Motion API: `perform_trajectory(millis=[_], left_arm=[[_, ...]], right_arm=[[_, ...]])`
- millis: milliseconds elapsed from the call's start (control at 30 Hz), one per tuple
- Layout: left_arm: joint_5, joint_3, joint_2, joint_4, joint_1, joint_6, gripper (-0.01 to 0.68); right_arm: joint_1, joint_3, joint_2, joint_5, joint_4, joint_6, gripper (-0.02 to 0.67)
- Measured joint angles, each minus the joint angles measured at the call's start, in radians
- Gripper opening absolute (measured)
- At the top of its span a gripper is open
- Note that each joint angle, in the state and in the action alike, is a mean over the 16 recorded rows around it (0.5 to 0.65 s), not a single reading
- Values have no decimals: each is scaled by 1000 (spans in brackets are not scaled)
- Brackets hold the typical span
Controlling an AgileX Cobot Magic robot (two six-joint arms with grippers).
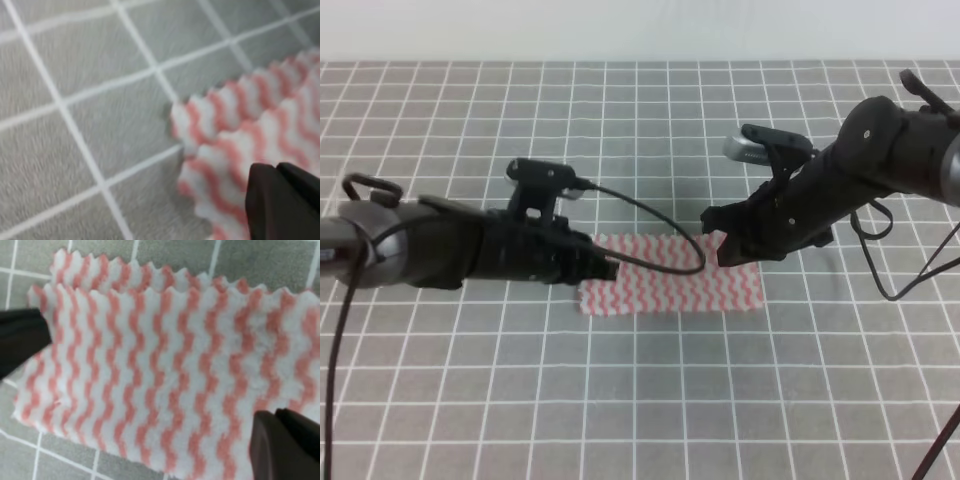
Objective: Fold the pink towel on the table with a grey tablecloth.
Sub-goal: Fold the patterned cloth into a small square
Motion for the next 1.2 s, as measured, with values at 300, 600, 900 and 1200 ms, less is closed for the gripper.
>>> perform_trajectory(millis=[300, 600, 900, 1200], left_arm=[[37, -34, 56, -9, 12, 3, -1], [56, -52, 70, -4, 13, 2, -1], [77, -52, 71, 1, 13, 0, -1], [86, -52, 72, 1, 13, 0, -1]], right_arm=[[-25, -7, 0, 7, -23, 36, 102], [-43, -7, 5, 19, -96, 110, 236], [-50, -7, 30, 26, -122, 145, 261], [-50, -7, 53, 22, -102, 141, 263]])
